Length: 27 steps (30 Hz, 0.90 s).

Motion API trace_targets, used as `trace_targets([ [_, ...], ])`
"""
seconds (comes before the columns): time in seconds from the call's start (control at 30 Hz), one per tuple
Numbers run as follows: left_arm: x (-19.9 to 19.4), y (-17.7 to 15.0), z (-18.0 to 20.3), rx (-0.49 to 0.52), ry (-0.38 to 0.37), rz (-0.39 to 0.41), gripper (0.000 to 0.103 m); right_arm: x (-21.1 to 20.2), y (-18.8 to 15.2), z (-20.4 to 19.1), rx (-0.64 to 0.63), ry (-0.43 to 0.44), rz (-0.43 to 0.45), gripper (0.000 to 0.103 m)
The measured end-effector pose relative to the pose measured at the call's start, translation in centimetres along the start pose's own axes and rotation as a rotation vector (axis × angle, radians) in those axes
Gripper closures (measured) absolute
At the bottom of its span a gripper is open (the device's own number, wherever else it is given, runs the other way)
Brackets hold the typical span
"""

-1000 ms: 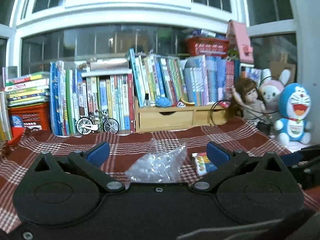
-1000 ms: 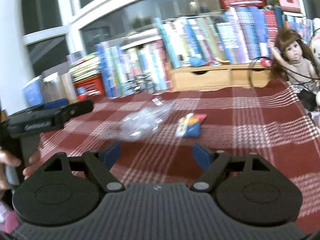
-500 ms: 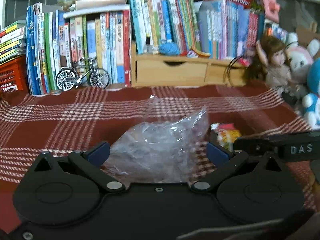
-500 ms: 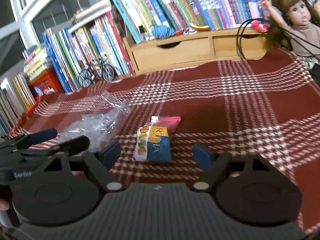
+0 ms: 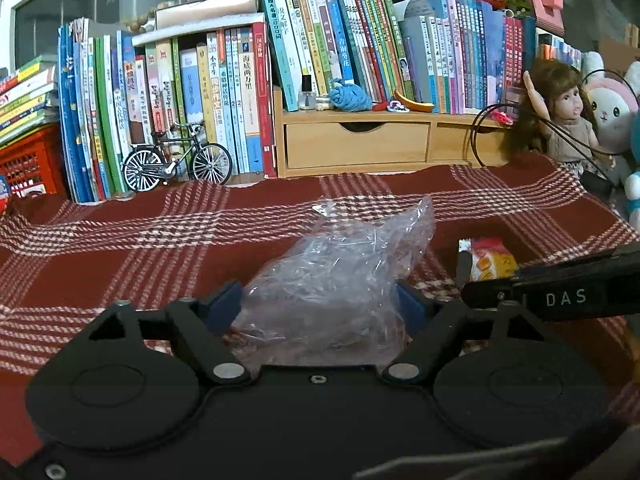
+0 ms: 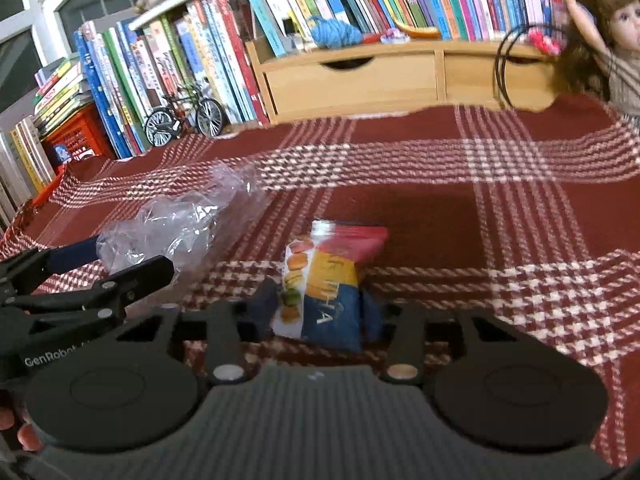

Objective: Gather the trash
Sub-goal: 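Grasp the clear plastic bag with the left tool while the right tool grasps the colourful snack bag, then lower the clear plastic bag and snack bag into the black trash bag and open both tools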

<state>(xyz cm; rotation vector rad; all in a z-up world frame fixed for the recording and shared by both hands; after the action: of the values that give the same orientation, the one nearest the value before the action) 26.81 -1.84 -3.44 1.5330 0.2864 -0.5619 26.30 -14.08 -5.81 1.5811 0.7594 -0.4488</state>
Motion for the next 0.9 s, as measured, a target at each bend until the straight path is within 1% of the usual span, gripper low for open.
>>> trace_targets([
  [0.1, -1.3, -0.2, 0.0, 0.01, 0.003, 0.012, 0.027, -1.2, -0.3, -0.9, -0.047, -0.002, 0.04, 0.058],
  [0.17, -2.5, -0.2, 0.0, 0.005, -0.006, 0.027, 0.028, -2.2, -0.6, -1.5, -0.062, 0.017, 0.051, 0.059],
  [0.3, -5.4, -0.3, 0.0, -0.001, -0.03, 0.065, 0.028, -4.2, -1.4, -2.2, -0.08, 0.049, 0.065, 0.058],
  [0.43, -8.5, -0.7, 0.4, 0.026, -0.026, 0.097, 0.028, -6.0, -2.1, -2.5, -0.072, 0.081, 0.075, 0.058],
  [0.67, -13.0, -2.5, 1.2, 0.034, -0.007, 0.101, 0.028, -9.1, -4.1, -2.9, -0.053, 0.129, 0.078, 0.058],
  [0.9, -16.9, -4.9, 2.2, 0.04, -0.021, 0.084, 0.028, -12.6, -6.2, -3.6, -0.059, 0.172, 0.097, 0.058],
])
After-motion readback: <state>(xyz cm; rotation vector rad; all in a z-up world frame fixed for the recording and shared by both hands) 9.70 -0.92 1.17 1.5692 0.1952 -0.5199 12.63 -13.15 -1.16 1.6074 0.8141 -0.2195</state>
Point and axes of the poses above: each gripper's, at about its wrist camera, not at the fingertips, and x roughly the way its jaws point, z to its right, y to its top, the point moved 10 cm from there along x, roughly the way its jaws point, and after that the axes turned 4 degrees about -x, right-handed, at the moved point
